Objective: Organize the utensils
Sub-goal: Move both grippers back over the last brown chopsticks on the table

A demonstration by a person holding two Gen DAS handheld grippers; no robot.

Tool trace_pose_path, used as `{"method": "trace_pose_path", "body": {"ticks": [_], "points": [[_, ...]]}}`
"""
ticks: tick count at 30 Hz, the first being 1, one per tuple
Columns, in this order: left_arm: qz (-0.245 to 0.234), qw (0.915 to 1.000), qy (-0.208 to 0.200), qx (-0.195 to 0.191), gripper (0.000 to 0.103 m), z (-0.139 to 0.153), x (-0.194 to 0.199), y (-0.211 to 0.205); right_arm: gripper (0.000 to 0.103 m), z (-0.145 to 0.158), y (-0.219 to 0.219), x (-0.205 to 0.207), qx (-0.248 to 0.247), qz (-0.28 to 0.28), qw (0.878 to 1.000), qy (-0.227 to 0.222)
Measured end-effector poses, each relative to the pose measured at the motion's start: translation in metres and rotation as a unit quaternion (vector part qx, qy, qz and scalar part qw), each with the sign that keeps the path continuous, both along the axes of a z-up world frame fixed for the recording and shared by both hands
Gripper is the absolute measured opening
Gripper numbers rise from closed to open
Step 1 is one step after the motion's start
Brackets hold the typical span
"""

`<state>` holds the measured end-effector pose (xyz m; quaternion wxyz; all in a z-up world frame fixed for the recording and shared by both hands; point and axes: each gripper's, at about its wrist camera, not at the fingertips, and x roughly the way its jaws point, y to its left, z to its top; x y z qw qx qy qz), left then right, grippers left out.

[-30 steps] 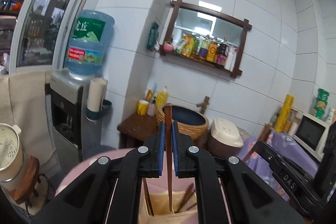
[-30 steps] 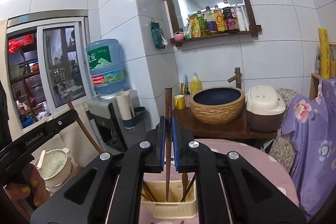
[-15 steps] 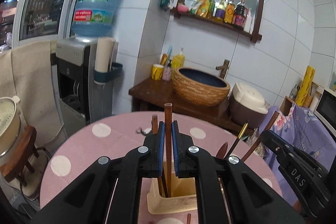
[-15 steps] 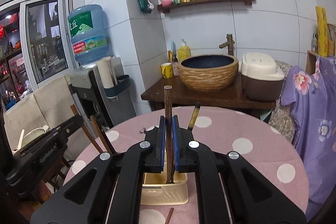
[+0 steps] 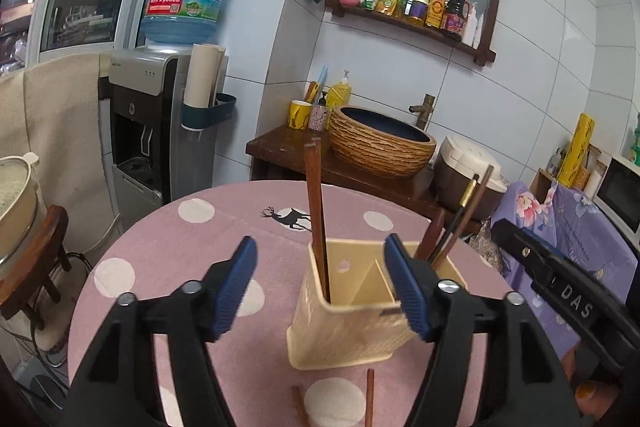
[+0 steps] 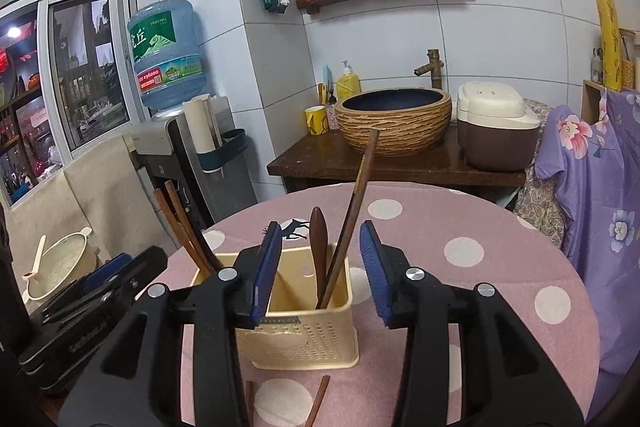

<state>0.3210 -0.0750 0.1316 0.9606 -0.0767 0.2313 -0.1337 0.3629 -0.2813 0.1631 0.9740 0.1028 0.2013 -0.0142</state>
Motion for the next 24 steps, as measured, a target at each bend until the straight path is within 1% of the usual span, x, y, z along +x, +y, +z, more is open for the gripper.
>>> {"method": "trace_pose_path", "body": {"ticks": [1,3,5,6,9,11,15,16,19,24], "points": [[-0.002,1.0000,-0.001,0.006,0.082,-0.002,-0.006,0.001,0.042,-0.001,0.002,-0.006,-0.004,0.001,1.000,0.000],[-0.006,0.9999,-0.001,0.016,0.089,-0.009,-0.017,0.003,0.045,-0.005,0.006,-0.019,-0.009,0.006,1.000,0.001],[-0.016,0.9993,0.010,0.031,0.095,-0.019,-0.025,0.003,0.052,-0.009,0.010,-0.030,-0.014,0.011,1.000,0.002],[-0.018,0.9989,0.018,0.040,0.096,-0.025,-0.028,0.003,0.053,-0.013,0.012,-0.037,-0.016,0.013,1.000,0.002],[-0.011,0.9982,0.038,0.044,0.097,-0.044,-0.036,0.011,0.055,-0.024,0.015,-0.055,-0.020,0.013,1.000,0.003],[0.003,0.9974,0.053,0.049,0.097,-0.057,-0.039,0.016,0.059,-0.030,0.016,-0.063,-0.022,0.010,1.000,0.005],[-0.004,0.9934,0.106,0.043,0.097,-0.083,-0.034,0.022,0.059,-0.046,0.019,-0.071,-0.028,0.012,0.999,0.022],[-0.004,0.9927,0.114,0.040,0.097,-0.088,-0.034,0.024,0.059,-0.051,0.020,-0.072,-0.026,0.014,0.999,0.030],[0.002,0.9910,0.128,0.039,0.097,-0.100,-0.036,0.028,0.059,-0.064,0.020,-0.074,-0.020,0.012,0.998,0.051],[0.006,0.9889,0.146,0.024,0.096,-0.111,-0.039,0.036,0.059,-0.090,0.020,-0.076,-0.009,0.005,0.996,0.084]]}}
